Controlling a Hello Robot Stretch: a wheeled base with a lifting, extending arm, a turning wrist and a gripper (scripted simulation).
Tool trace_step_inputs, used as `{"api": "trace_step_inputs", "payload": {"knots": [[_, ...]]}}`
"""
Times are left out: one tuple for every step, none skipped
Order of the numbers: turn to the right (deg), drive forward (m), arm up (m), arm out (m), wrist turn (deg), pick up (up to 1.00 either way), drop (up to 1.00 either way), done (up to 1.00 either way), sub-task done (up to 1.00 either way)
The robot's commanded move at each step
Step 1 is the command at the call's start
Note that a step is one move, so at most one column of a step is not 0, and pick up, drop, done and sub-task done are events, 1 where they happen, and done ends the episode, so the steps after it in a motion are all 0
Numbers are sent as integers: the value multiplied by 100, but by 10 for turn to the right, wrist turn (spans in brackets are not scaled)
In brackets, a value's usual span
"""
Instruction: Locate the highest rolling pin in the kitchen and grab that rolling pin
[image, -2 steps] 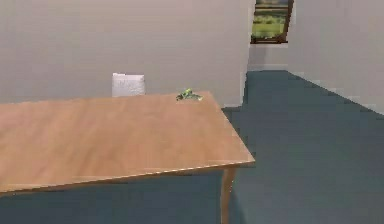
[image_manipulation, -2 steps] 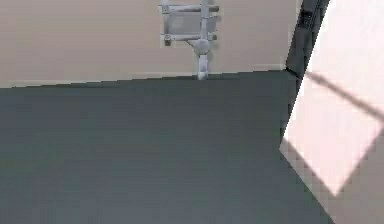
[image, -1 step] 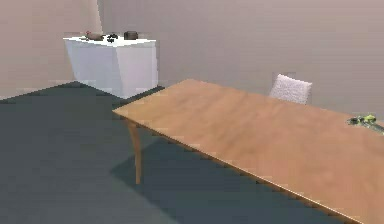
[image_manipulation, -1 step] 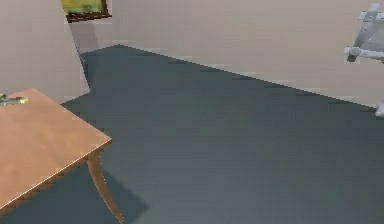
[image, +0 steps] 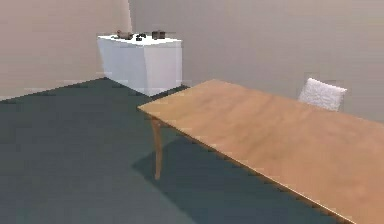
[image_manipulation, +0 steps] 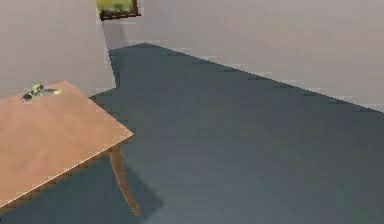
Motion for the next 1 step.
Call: {"api": "trace_step_inputs", "payload": {"knots": [[0,40,0,0,0,0,0,0,0]]}}
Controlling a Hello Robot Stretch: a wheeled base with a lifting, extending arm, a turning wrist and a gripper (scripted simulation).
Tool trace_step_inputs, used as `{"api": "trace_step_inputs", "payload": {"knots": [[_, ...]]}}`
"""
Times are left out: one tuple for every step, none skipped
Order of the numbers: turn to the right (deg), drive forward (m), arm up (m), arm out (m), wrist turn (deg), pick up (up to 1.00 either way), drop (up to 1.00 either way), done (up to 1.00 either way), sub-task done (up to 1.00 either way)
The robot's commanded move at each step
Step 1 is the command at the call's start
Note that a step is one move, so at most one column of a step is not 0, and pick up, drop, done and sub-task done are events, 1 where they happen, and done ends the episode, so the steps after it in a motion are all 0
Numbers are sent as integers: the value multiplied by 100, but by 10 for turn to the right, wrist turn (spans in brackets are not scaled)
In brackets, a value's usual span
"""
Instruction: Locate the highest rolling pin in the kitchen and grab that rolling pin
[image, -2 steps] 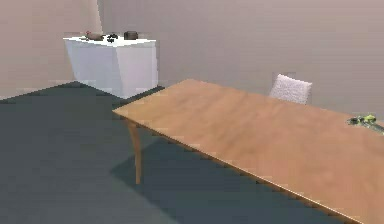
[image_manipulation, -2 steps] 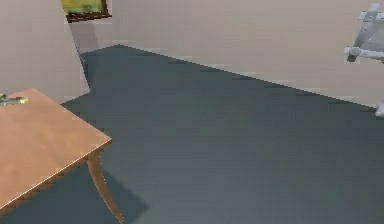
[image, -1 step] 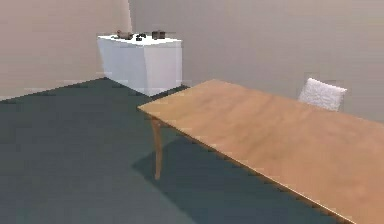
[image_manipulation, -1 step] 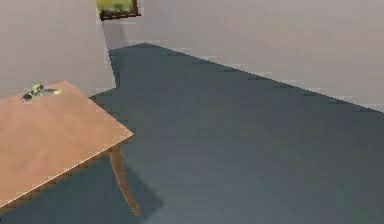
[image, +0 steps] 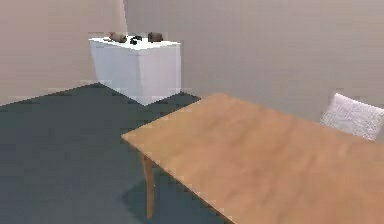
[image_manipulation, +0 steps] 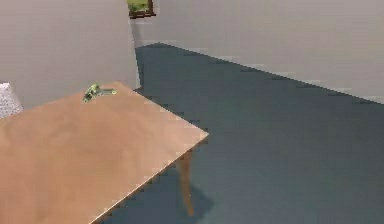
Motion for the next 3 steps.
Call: {"api": "trace_step_inputs", "payload": {"knots": [[-450,0,0,0,0,0,0,0,0],[0,100,0,0,0,0,0,0,0],[-180,0,0,0,0,0,0,0,0]]}}
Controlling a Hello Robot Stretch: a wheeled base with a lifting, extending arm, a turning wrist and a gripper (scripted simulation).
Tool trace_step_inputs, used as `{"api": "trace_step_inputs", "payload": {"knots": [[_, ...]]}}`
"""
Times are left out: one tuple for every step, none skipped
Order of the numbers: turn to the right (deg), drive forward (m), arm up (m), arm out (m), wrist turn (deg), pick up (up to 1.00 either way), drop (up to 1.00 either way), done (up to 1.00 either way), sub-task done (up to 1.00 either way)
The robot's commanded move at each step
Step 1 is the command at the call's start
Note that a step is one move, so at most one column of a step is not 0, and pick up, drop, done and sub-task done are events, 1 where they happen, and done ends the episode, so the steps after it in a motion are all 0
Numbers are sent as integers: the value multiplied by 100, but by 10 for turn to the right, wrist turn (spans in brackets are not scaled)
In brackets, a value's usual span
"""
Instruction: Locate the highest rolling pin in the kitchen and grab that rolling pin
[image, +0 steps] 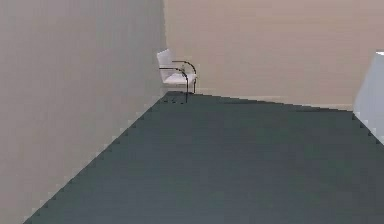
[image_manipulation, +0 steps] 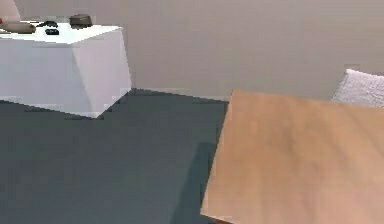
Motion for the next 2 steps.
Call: {"api": "trace_step_inputs", "payload": {"knots": [[0,5,0,0,0,0,0,0,0],[450,0,0,0,0,0,0,0,0]]}}
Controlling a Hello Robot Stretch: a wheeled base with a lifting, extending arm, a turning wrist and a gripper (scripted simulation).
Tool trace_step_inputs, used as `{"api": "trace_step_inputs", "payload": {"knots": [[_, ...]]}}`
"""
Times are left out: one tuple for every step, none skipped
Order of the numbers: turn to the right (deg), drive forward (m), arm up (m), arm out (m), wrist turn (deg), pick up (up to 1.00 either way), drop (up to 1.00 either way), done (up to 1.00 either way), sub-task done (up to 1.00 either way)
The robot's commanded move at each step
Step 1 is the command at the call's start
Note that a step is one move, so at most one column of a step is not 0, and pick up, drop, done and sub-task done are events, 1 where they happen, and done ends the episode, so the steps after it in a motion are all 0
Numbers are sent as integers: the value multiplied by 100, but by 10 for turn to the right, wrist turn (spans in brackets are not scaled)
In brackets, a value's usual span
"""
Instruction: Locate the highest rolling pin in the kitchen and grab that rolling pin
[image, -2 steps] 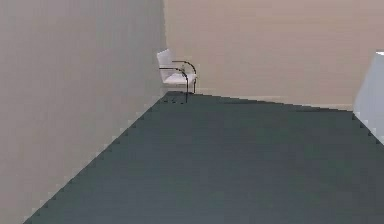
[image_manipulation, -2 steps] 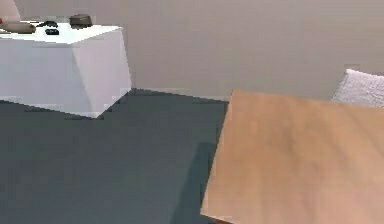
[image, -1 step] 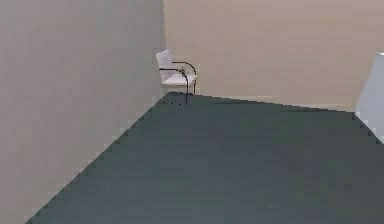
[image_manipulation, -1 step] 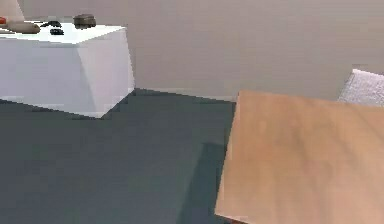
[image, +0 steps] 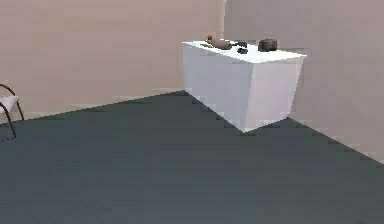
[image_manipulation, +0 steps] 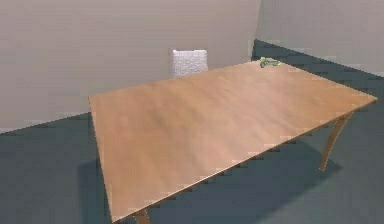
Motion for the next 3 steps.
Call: {"api": "trace_step_inputs", "payload": {"knots": [[30,0,0,0,0,0,0,0,0],[-450,0,0,0,0,0,0,0,0],[-450,0,0,0,0,0,0,0,0]]}}
